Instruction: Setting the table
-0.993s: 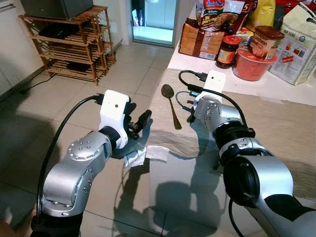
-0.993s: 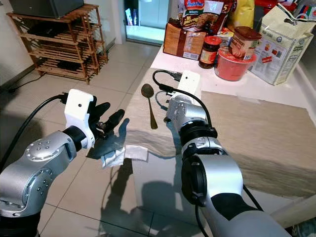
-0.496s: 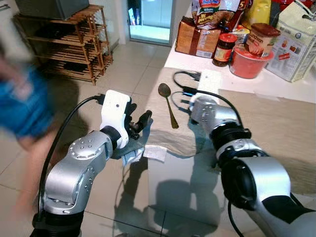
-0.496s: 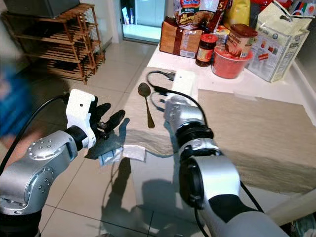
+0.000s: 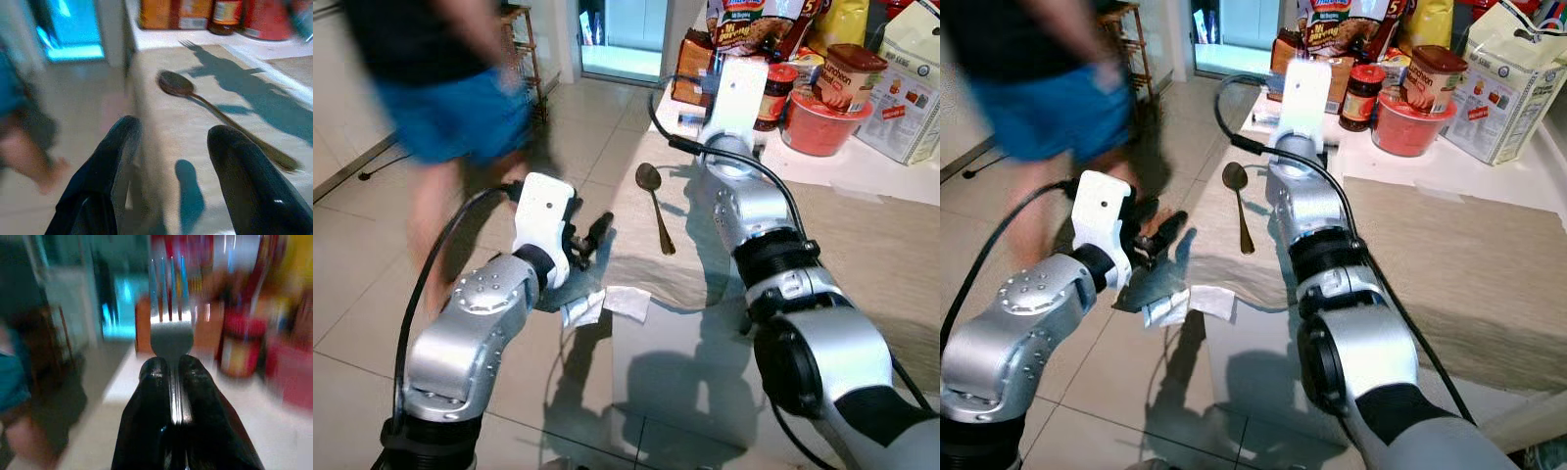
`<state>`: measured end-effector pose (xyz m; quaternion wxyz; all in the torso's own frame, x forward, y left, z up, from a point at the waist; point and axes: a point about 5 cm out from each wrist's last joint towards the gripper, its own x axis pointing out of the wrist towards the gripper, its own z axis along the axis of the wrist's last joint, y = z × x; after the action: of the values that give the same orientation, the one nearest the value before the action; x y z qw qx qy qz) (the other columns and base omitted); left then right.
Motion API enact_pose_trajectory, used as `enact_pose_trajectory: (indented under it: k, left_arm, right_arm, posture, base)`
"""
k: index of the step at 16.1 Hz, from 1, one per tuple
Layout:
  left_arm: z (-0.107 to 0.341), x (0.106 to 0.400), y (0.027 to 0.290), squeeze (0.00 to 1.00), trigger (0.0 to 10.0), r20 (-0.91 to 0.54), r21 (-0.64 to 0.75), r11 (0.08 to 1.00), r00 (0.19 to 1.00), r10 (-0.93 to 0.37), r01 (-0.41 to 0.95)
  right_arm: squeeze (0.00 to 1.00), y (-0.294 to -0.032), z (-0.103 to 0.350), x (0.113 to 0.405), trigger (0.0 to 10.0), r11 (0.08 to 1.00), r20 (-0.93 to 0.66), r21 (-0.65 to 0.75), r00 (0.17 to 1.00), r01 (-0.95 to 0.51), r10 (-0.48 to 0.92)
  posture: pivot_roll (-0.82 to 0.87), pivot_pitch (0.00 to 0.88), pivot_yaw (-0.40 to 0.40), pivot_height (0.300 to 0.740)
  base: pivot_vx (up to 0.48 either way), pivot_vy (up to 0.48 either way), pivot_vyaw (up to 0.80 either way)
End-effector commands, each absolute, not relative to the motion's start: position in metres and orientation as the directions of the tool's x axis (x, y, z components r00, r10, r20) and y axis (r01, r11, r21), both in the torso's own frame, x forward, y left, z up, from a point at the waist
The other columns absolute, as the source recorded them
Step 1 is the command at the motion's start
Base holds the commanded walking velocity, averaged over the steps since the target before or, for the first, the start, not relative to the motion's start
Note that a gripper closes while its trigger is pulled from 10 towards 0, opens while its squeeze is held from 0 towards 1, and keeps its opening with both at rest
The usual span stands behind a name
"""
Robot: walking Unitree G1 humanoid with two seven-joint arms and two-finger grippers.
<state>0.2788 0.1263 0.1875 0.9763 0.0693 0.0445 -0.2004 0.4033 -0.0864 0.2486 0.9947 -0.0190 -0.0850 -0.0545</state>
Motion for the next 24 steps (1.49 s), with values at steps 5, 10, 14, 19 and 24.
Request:
enact_pose_trajectory:
  k: [5,10,14,19,24]
  left_arm:
    - [0.175,0.282,0.132,0.00,10.0,-0.014,0.105,0.954,0.959,-0.282,0.282]
    - [0.150,0.272,0.137,0.00,10.0,-0.039,0.032,0.962,0.963,-0.268,0.270]
    - [0.146,0.270,0.149,0.00,10.0,0.006,0.007,0.961,0.961,-0.277,0.277]
    - [0.151,0.273,0.143,0.00,10.0,0.059,-0.002,0.935,0.933,-0.354,0.355]
    - [0.156,0.272,0.137,0.00,10.0,0.099,-0.021,0.914,0.911,-0.401,0.404]
  right_arm:
    - [0.00,-0.113,0.258,0.370,0.0,0.895,0.560,-0.352,0.828,0.275,-0.034]
    - [0.00,-0.154,0.197,0.312,0.0,0.746,0.592,-0.513,0.804,0.425,-0.051]
    - [0.00,-0.166,0.178,0.292,0.0,0.740,0.551,-0.525,0.831,0.420,-0.081]
    - [0.02,-0.152,0.175,0.292,0.0,0.764,0.510,-0.539,0.859,0.355,-0.039]
    - [0.08,-0.157,0.150,0.310,0.0,0.810,0.311,-0.528,0.946,0.255,-0.095]
  posture:
    - [0.05,0.000,-0.007,0.740]
    - [0.03,0.000,-0.001,0.740]
    - [0.01,0.000,0.010,0.740]
    - [0.00,0.000,0.010,0.740]
    - [0.01,0.000,0.013,0.740]
  base:
    - [0.000,0.000,0.00]
    - [0.000,0.000,0.00]
    - [0.000,0.000,0.00]
    - [0.000,-0.192,0.00]
    - [0.000,-0.480,0.00]
